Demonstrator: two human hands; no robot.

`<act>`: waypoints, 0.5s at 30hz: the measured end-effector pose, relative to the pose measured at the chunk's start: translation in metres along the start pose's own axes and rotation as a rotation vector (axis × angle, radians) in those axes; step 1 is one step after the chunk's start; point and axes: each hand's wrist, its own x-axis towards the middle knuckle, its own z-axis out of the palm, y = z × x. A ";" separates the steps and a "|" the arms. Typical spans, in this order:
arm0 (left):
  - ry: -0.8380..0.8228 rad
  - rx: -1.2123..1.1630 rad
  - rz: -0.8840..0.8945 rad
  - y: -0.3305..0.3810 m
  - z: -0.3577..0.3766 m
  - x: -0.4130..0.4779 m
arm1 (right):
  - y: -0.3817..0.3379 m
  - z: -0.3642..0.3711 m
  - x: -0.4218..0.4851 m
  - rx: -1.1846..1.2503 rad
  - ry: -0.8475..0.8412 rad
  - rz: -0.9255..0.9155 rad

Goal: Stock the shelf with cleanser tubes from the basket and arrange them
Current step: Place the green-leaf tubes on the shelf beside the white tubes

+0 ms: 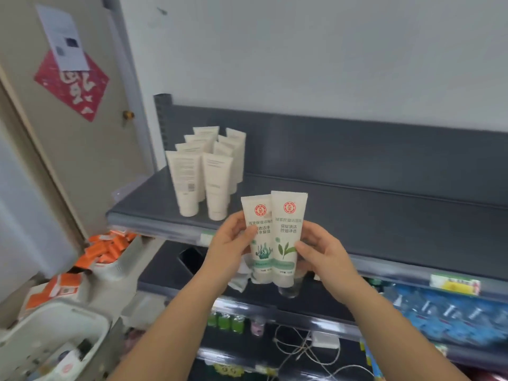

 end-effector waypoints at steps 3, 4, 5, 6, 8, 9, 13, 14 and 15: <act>0.004 0.004 0.050 0.004 0.029 0.016 | -0.007 -0.023 0.009 -0.052 0.044 -0.052; 0.004 0.007 0.064 0.006 0.035 0.024 | -0.009 -0.029 0.015 -0.042 0.065 -0.065; 0.004 0.016 0.076 0.007 0.039 0.033 | -0.011 -0.033 0.021 -0.040 0.090 -0.084; 0.000 0.035 0.088 0.009 0.043 0.043 | -0.012 -0.036 0.028 -0.057 0.123 -0.102; -0.016 0.095 0.114 0.011 0.048 0.066 | -0.011 -0.039 0.047 -0.099 0.182 -0.122; -0.025 0.129 0.127 0.010 0.050 0.077 | -0.009 -0.039 0.057 -0.110 0.205 -0.119; -0.035 0.253 0.149 -0.002 0.049 0.120 | 0.003 -0.039 0.096 -0.211 0.262 -0.063; -0.027 0.271 0.150 -0.006 0.048 0.128 | 0.005 -0.039 0.103 -0.237 0.271 -0.059; -0.020 0.281 0.151 -0.010 0.045 0.137 | 0.007 -0.040 0.110 -0.251 0.277 -0.065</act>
